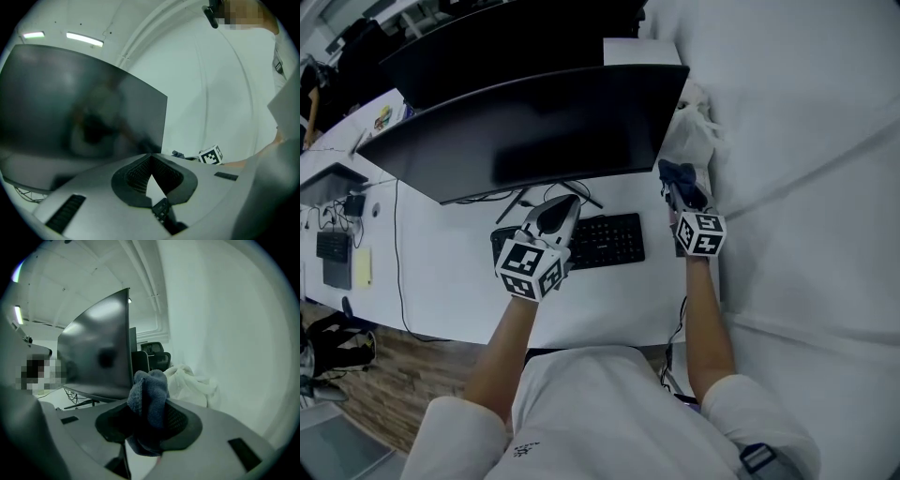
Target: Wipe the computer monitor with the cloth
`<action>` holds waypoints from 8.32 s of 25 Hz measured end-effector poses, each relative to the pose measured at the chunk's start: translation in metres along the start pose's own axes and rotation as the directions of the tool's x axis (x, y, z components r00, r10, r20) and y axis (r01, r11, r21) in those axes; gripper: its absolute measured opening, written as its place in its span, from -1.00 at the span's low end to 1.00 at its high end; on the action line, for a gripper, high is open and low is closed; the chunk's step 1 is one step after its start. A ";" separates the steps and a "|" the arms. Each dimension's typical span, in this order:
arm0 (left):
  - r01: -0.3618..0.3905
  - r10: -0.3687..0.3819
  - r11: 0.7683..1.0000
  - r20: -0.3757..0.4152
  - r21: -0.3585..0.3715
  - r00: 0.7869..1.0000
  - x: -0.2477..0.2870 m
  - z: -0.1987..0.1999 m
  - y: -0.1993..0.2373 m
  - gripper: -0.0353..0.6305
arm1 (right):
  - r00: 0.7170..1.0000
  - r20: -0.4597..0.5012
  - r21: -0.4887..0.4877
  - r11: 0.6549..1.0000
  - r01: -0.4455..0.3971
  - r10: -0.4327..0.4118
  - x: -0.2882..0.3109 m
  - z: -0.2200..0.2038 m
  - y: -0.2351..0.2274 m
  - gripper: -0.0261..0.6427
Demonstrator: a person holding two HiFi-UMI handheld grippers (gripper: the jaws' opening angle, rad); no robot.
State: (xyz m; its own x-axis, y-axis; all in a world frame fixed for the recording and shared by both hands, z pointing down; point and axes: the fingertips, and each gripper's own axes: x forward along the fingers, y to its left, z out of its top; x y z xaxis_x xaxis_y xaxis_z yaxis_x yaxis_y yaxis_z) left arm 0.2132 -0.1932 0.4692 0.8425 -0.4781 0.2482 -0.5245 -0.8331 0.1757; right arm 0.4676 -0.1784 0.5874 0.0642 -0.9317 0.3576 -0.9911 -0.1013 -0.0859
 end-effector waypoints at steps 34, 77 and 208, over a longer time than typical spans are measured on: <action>0.004 -0.004 0.999 0.008 0.043 1.000 -0.008 0.016 0.000 -0.88 | 0.984 0.137 -0.031 0.994 -0.106 0.109 0.021 0.075 0.026 -0.46; -0.024 0.014 0.996 0.118 0.082 0.993 -0.066 0.059 0.010 -0.88 | 0.895 0.439 -0.476 0.865 0.157 0.080 -0.064 0.313 0.073 -0.46; -0.258 0.269 0.957 0.068 -0.135 0.961 -0.327 -0.021 0.322 -0.88 | 0.852 -0.254 -0.633 0.587 -0.504 0.458 0.143 -0.004 0.664 -0.46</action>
State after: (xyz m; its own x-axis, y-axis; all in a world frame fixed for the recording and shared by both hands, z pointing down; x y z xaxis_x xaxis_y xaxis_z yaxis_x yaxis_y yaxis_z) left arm -0.2335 -0.2994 0.4645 0.6769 -0.7022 0.2208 -0.7357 -0.6361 0.2326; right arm -0.1819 -0.3771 0.5852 -0.4290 -0.7515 0.5012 -0.6882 0.6313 0.3576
